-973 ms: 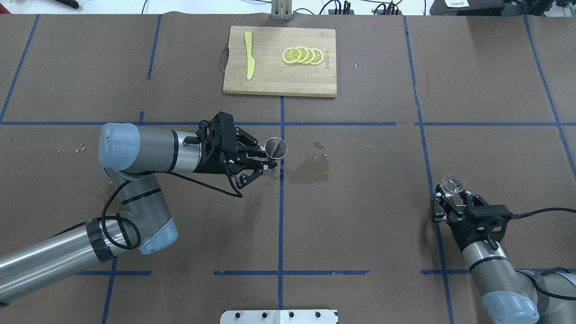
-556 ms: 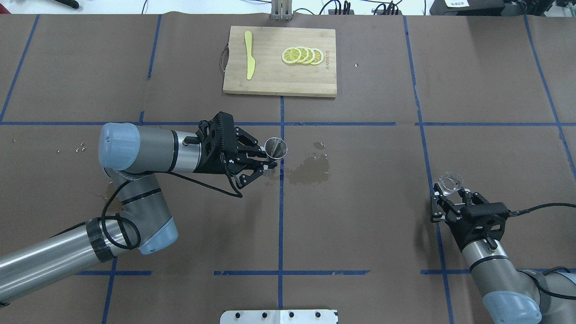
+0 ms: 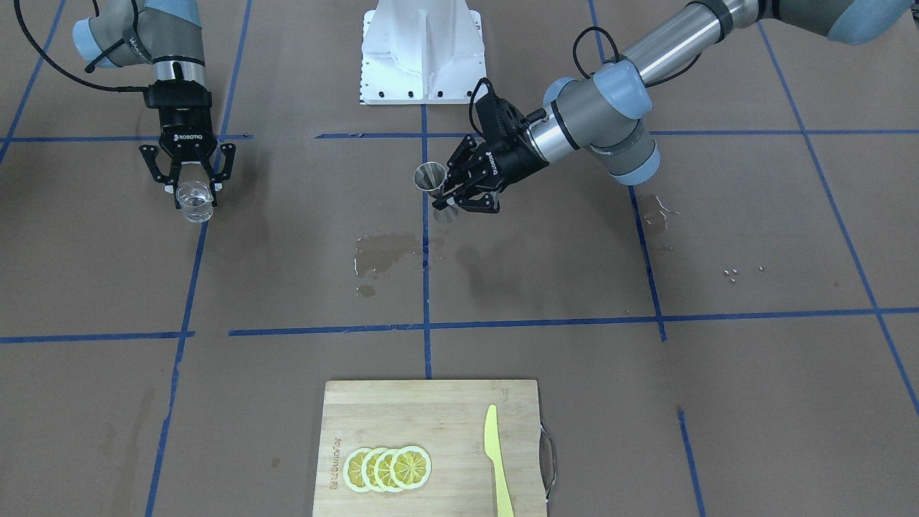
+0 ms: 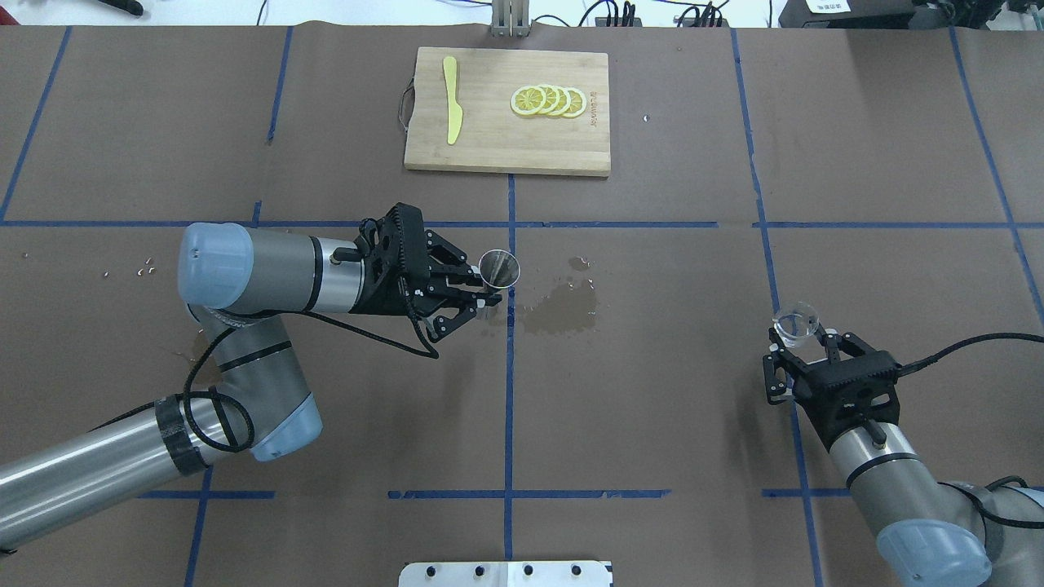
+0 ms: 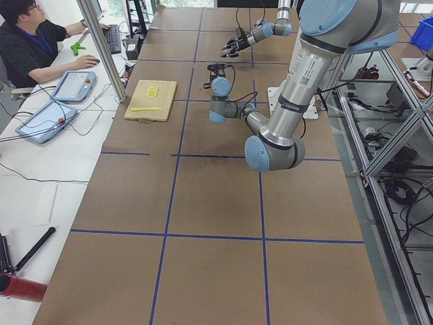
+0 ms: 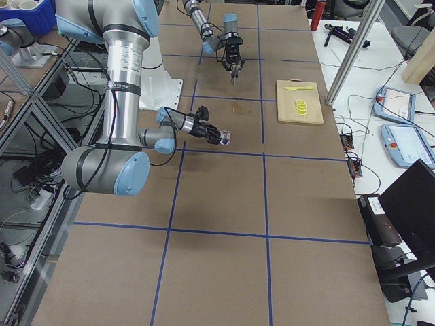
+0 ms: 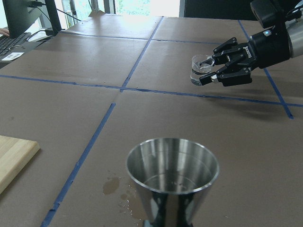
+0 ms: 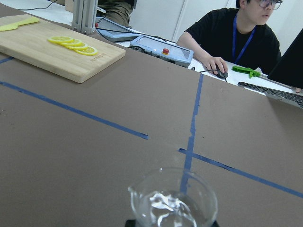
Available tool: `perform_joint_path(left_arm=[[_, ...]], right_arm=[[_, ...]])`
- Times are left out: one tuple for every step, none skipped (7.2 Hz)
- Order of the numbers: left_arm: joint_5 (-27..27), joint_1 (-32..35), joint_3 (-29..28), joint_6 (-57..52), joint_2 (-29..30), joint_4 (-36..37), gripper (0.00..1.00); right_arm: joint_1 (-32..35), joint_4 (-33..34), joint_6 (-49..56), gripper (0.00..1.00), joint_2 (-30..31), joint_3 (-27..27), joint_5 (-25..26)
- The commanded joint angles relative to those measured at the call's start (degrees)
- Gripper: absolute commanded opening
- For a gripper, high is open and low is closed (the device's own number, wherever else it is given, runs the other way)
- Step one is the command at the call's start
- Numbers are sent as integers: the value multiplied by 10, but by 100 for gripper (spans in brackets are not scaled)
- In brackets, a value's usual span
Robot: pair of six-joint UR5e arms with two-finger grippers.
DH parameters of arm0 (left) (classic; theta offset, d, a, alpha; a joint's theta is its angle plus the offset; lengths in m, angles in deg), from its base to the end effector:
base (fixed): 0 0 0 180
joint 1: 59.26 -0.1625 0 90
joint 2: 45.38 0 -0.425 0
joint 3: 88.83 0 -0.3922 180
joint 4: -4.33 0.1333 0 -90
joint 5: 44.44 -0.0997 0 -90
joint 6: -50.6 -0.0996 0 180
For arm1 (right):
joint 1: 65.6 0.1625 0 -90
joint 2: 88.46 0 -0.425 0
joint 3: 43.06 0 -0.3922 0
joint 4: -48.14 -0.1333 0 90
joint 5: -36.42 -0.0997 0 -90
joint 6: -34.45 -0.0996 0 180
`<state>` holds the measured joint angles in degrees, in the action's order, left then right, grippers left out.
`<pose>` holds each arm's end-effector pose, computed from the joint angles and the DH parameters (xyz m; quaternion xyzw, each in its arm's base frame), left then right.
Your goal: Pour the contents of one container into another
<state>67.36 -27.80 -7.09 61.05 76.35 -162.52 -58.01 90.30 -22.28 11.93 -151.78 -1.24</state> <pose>0.5096 -0.4247 0.2531 0.5528 0.5269 0.3889 0.5153 -0.3858 -0.2654 0.4748 0.5121 -0.2601 0.0265 0.8182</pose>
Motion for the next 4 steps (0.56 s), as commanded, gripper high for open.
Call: perform_joint_path(left_arm=[[0,0,-1,-3,1,0,0],[0,0,0,-3,1,0,0],[-1,0,-1,-3,1,1,0],[-1,-1,-1,-3,1,1,0]], right_arm=[[44,-1,76,0,-37,-28,-81],[48,0,114,0,-62,-30,-90],[48,2,140,0,-82,-40,-94],[48,7,142,0,-91,-51,-95]])
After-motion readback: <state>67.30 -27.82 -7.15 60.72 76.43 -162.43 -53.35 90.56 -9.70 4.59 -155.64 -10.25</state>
